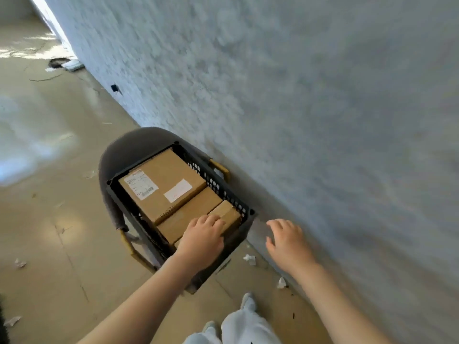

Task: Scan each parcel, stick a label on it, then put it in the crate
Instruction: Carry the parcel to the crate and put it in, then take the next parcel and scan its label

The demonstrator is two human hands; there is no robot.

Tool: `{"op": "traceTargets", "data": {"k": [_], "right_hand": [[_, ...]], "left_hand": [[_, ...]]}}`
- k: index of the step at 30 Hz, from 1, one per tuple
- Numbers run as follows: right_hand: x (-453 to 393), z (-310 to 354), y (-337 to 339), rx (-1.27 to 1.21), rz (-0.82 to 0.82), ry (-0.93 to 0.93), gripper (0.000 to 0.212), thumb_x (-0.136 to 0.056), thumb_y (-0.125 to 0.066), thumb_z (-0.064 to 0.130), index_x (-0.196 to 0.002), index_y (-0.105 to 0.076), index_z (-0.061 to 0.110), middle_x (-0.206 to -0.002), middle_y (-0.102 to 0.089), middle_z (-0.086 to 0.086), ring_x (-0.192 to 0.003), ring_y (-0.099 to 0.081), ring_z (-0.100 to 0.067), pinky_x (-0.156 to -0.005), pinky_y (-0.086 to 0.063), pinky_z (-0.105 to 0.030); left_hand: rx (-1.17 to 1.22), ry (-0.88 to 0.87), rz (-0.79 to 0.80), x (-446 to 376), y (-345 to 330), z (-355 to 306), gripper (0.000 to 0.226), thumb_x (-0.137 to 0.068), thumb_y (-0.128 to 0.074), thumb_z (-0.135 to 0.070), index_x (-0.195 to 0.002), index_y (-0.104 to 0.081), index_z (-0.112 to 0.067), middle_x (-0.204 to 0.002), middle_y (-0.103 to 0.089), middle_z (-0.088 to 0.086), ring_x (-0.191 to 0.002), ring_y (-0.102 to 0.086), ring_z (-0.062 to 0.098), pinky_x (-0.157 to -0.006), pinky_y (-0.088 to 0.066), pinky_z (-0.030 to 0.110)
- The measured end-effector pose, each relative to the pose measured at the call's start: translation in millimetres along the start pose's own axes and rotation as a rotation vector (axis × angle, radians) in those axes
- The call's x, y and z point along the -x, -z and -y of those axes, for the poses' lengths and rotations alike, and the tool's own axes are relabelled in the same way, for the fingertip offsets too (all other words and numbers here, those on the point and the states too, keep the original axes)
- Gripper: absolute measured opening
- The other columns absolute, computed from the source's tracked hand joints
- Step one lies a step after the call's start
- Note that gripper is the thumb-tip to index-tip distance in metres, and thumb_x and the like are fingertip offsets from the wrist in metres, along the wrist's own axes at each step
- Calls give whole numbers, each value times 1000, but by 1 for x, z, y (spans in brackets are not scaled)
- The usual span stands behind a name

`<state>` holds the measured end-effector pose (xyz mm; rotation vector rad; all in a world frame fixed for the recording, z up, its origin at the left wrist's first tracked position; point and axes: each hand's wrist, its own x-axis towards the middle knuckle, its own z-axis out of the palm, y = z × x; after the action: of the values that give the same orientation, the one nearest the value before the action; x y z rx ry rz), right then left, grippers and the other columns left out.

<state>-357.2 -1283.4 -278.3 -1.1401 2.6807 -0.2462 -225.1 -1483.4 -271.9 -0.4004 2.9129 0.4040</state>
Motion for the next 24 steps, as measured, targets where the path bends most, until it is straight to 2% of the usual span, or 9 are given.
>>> {"op": "traceTargets", "data": {"k": [2, 4, 6, 13, 16, 19, 22, 24], "right_hand": [[41, -8, 11, -6, -71, -97, 36, -94, -53, 25, -128, -58, 14, -127, -61, -2, -118, -56, -24, -100, -46, -37], [79, -20, 17, 2, -194, -168, 30, -84, -60, 20, -112, -66, 13, -108, -67, -4, -98, -65, -28, -84, -53, -41], [129, -36, 25, -13, -281, -283, 28, -78, -60, 20, -105, -67, 13, -99, -68, -3, -89, -66, -28, -76, -54, -41], [339, -72, 34, -44, -446, -648, 29, -92, -59, 20, -120, -63, 15, -113, -66, 0, -106, -61, -23, -91, -49, -39], [448, -80, 30, -78, -492, -809, 29, -95, -56, 21, -123, -61, 17, -118, -64, 1, -110, -59, -22, -96, -47, -38], [554, -80, 27, -77, -561, -960, 28, -91, -62, 21, -119, -64, 15, -115, -67, -2, -106, -62, -25, -91, -51, -40], [648, -81, 26, -96, -613, -1065, 27, -88, -65, 19, -115, -65, 15, -110, -67, -3, -101, -63, -24, -86, -54, -40], [705, -81, 27, -104, -633, -1139, 27, -92, -61, 20, -119, -63, 18, -114, -65, 1, -106, -60, -22, -90, -50, -36]], "left_hand": [[-39, -112, -25, 0, 7, -27, 45, -101, -41, -36, -145, -41, -28, -151, -42, -5, -141, -35, 19, -118, -25, 39], [-44, -212, -51, 0, 10, -57, 45, -101, -41, -37, -145, -41, -29, -150, -42, -7, -140, -36, 18, -118, -26, 37], [-66, -345, -76, 5, 10, -96, 44, -102, -40, -37, -145, -42, -30, -149, -43, -9, -140, -36, 16, -117, -26, 36], [-66, -712, -100, 65, -16, -253, 35, -96, -51, -33, -129, -60, -27, -131, -62, -7, -122, -57, 22, -102, -43, 38], [-16, -871, -79, 122, -35, -340, 40, -94, -39, -37, -123, -63, -26, -127, -64, -7, -119, -58, 21, -99, -43, 37], [29, -1010, -71, 182, -54, -426, 50, -90, -29, -42, -119, -66, -24, -123, -66, -5, -117, -60, 22, -98, -44, 36], [69, -1117, -66, 233, -69, -501, 47, -90, -31, -40, -116, -67, -24, -120, -66, -6, -114, -60, 22, -96, -45, 36], [99, -1196, -53, 270, -78, -546, 42, -91, -35, -38, -114, -66, -24, -117, -67, -6, -111, -61, 22, -93, -46, 36]]}}
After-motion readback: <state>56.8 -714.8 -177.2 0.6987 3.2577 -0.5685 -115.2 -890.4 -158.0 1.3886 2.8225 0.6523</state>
